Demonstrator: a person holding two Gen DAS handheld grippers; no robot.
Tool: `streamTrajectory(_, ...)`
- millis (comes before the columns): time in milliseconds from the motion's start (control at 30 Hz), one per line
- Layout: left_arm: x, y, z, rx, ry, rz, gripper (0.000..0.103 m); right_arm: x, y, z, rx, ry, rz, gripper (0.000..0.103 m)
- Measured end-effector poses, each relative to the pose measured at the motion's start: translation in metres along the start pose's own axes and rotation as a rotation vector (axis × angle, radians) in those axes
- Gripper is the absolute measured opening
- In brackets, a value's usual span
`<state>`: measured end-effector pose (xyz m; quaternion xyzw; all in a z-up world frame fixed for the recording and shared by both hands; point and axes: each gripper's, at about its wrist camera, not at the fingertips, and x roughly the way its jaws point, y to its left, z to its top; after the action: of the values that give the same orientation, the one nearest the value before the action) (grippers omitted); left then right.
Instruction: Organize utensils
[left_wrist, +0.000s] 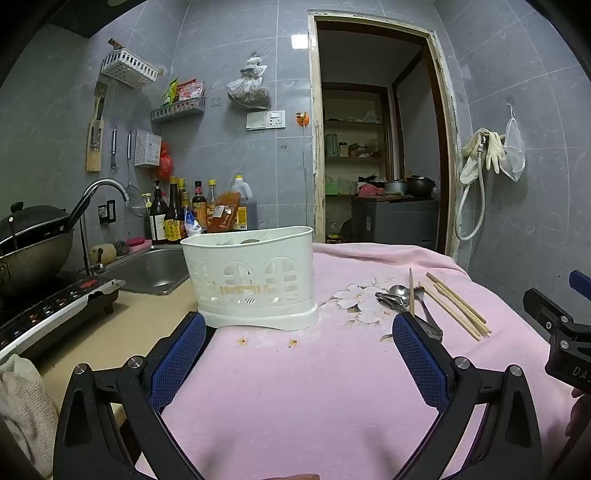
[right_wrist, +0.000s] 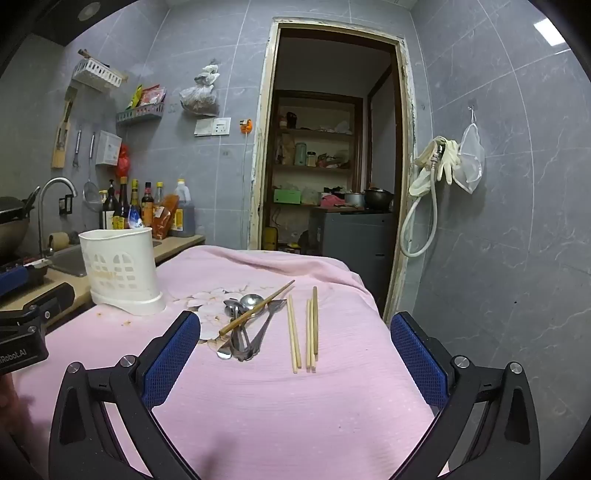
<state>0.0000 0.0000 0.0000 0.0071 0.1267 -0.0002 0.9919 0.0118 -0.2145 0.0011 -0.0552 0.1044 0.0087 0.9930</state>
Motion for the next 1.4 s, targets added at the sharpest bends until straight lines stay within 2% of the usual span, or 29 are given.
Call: streamTrajectory(1400,-0.0007,-0.0005,0.0001,0.006,0.002,-0.002,0.099,0.0019,0.0015,-0.0016,-0.004,0.003,-0.002,0.103)
